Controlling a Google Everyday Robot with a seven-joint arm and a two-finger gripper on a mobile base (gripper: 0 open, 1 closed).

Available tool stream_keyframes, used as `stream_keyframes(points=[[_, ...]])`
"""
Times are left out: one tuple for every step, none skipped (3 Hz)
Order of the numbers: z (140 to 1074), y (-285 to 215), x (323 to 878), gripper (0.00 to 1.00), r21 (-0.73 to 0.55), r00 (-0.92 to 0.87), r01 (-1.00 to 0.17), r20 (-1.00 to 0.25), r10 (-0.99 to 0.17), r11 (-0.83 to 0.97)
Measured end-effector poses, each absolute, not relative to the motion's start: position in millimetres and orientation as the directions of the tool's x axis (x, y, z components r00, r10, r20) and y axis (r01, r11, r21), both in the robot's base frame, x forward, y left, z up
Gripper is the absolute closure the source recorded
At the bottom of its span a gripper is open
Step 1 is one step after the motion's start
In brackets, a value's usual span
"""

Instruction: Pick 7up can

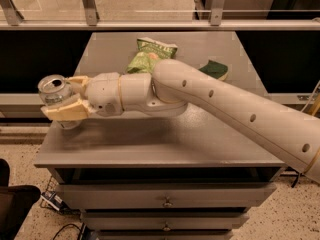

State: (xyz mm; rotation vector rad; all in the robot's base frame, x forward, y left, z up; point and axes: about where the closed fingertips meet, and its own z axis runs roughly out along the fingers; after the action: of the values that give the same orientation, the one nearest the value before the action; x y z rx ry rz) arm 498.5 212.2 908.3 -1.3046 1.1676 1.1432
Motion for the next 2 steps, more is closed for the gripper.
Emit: stream_keyframes(points=[[947,210,495,1.0,-0.151,0.156,-0.985,-0.986,-0.057,-0.079],[984,209,489,1.0,-0.203,0.213,-0.974,-0.973,-0.092,-0.102]])
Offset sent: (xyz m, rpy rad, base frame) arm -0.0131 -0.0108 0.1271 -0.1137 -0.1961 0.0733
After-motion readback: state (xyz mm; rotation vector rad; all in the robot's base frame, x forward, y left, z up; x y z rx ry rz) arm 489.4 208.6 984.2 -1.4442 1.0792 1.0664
